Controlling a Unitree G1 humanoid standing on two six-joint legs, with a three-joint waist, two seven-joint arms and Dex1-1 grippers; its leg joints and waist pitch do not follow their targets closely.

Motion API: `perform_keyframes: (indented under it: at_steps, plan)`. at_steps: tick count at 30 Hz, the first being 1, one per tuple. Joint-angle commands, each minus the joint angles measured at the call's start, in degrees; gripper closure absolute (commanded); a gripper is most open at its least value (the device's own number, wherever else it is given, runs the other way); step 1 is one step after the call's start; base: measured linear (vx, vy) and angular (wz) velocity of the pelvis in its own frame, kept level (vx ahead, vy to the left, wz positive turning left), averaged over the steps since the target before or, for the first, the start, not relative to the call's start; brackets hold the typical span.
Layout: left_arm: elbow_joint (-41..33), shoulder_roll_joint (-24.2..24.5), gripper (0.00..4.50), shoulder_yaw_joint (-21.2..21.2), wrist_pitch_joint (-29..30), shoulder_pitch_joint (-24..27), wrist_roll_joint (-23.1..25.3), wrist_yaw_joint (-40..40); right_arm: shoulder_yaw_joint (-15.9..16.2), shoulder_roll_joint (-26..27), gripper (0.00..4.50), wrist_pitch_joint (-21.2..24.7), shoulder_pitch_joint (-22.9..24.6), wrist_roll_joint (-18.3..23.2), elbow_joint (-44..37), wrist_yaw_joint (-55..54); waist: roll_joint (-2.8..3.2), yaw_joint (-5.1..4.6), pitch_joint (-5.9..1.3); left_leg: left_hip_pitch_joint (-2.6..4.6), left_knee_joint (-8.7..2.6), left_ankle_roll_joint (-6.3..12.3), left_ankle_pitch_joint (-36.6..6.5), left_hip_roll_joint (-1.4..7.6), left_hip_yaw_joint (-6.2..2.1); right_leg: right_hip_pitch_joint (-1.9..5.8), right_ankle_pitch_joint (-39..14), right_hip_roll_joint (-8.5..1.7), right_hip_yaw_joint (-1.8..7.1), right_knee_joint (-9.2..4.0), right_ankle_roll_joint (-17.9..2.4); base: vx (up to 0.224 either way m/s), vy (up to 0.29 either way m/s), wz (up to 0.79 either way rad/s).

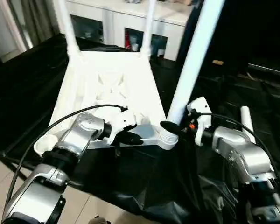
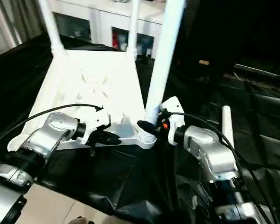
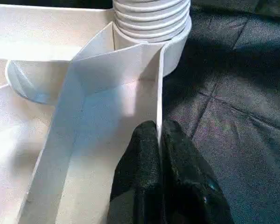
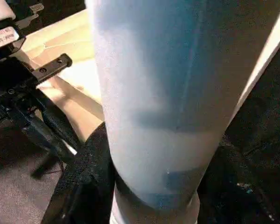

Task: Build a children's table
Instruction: Insert table leg to table base

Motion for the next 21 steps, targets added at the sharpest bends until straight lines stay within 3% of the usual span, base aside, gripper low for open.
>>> perform_keyframes:
  at_steps: [1,9,17,21]
  plan:
    - [-1.0,-0.5,4.5,0.0,0.0,0.9,-1.2,-1.1,0.7,0.3,2.61,-0.4,-0.5,-0.4,2.8,0.3,-0.07,0.44,-3.65,0.82,-3.85,-0.58,-11.9,2.06,-1.38,2.24,-12.6,-5.55,3.18,-5.08,-9.8,0.0,0.0,0.0]
    - [-1.8,-0.7,4.5,0.7,0.6,1.4,-1.6,-0.6,-2.2,0.7,2.61,-0.4,-0.2,1.9,5.8,2.2,-0.21,0.33,-3.7,0.82,-3.79,0.11,-11.3,2.06,-1.3,2.22,-11.9,-5.5,3.18,-5.01,-10.3,0.0,0.0,0.0]
    - [-1.6,-1.1,4.5,2.0,0.5,1.2,-1.8,1.2,-5.8,1.5,2.61,-4.0,3.1,3.4,9.3,2.3,-0.27,0.43,-3.64,0.8,-3.82,0.18,-11.8,2.07,-1.3,2.13,-13.3,-5.53,3.13,-5.21,-10.0,0.0,0.0,0.0]
    - [-0.9,-1.4,4.5,2.4,-0.1,0.9,-1.6,2.4,-6.8,2.3,2.61,-6.7,5.7,3.4,10.2,1.6,0.0,0.65,-3.68,0.86,-3.87,0.21,-11.9,2.07,-1.33,2.1,-13.4,-5.55,3.14,-5.26,-9.9,0.0,0.0,0.0]
